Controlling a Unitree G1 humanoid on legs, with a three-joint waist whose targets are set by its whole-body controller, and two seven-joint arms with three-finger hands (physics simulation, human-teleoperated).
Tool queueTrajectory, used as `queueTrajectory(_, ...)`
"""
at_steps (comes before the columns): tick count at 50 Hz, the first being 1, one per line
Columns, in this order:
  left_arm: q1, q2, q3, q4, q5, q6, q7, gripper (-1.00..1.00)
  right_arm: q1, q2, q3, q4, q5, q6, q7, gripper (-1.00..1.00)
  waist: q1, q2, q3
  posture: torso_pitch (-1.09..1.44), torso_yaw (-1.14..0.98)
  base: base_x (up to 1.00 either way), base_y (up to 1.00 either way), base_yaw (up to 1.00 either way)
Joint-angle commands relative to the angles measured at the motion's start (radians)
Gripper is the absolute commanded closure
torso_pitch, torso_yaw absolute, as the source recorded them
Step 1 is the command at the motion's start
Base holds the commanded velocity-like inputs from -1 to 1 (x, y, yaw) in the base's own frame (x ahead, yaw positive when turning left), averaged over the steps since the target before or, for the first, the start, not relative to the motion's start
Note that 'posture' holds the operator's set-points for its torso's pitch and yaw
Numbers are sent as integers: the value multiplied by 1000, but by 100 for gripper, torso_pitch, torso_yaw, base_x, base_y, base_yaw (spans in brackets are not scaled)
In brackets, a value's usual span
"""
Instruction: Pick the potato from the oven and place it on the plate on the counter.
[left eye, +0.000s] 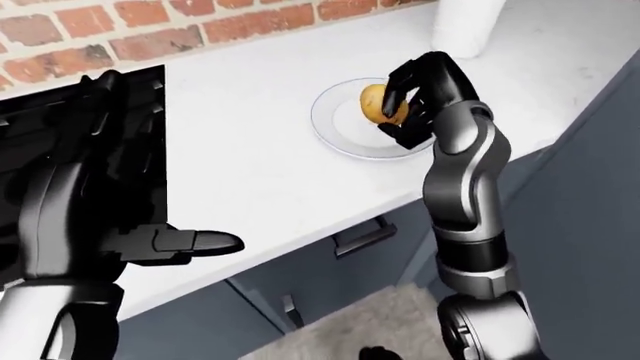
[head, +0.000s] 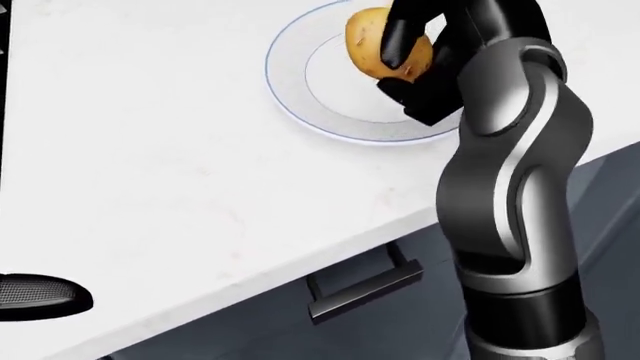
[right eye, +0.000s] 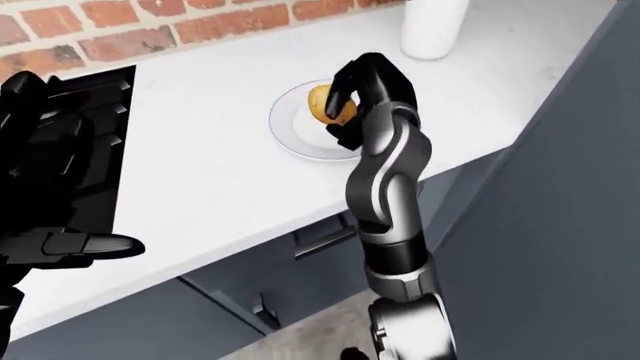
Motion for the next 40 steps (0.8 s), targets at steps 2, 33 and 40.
queueTrajectory(2, -7, 32, 25, -15, -25, -49, 20, -100, -37, 0, -1, -15, -11, -30, -37, 46, -1, 4, -27, 20, 0, 0, 0, 0)
queueTrajectory(33, 45, 114, 257, -15, -234, -66, 53, -100, -97, -163, -120, -653, -289, 241, 595, -50, -17, 11, -14, 20, 0, 0, 0, 0)
queueTrajectory(40, 188, 163, 600, 6, -406, -65, -19, -100, -10, -389, -305, -773, -171, 338, 693, -100, -21, 8, 1, 20, 0, 0, 0, 0)
